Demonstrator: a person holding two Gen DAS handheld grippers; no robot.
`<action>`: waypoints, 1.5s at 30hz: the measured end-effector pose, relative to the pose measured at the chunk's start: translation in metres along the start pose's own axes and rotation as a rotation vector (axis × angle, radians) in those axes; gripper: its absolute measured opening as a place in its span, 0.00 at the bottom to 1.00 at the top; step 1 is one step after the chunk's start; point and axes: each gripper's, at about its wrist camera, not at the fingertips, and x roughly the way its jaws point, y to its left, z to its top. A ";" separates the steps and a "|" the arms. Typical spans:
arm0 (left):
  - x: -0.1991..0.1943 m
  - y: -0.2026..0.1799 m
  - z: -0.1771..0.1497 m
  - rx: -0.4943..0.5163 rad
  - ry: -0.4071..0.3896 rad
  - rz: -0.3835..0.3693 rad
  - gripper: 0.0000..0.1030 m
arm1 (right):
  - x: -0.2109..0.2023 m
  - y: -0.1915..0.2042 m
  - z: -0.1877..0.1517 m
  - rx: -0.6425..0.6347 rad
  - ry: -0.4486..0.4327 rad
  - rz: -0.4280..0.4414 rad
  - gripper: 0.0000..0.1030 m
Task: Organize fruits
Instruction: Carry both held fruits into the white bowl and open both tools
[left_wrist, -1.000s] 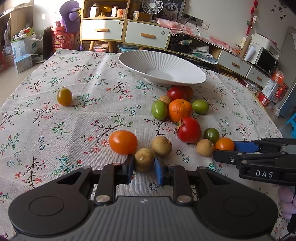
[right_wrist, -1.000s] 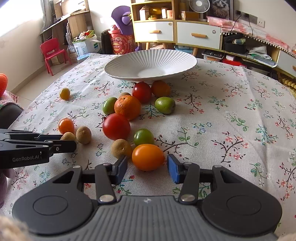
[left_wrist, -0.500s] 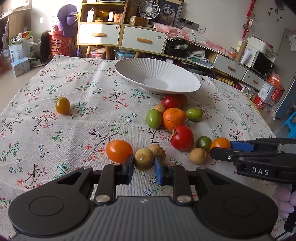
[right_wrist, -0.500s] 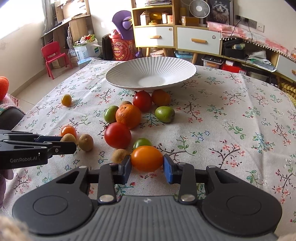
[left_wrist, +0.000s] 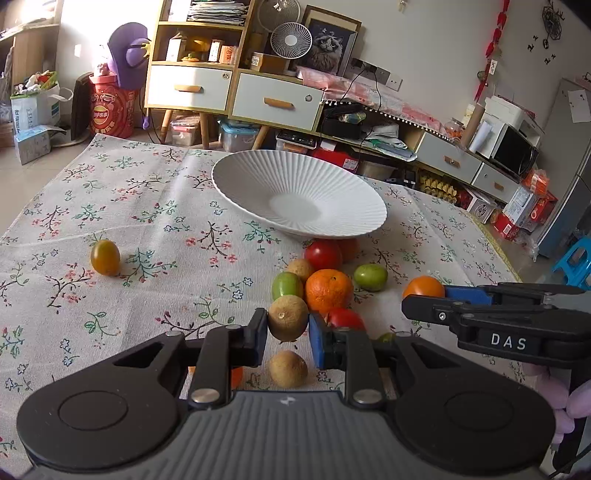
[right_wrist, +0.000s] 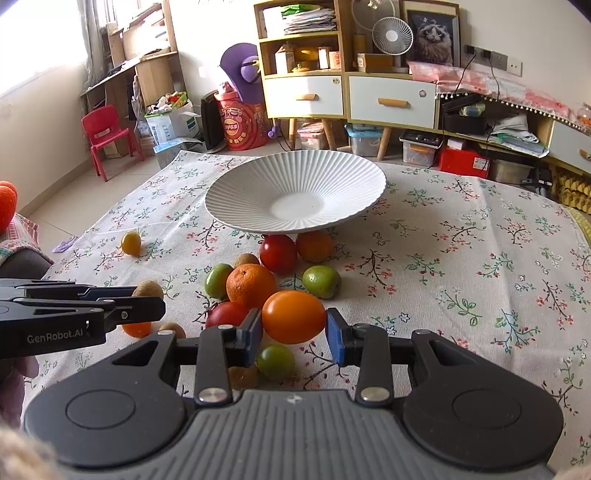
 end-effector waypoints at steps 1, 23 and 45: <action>0.002 -0.001 0.004 0.003 -0.009 0.001 0.19 | 0.001 -0.001 0.004 -0.001 -0.003 0.003 0.32; 0.082 -0.004 0.078 0.087 -0.047 -0.047 0.19 | 0.086 -0.022 0.085 0.053 -0.001 0.089 0.32; 0.124 -0.014 0.084 0.150 0.026 -0.023 0.20 | 0.126 -0.034 0.101 0.129 0.071 0.072 0.33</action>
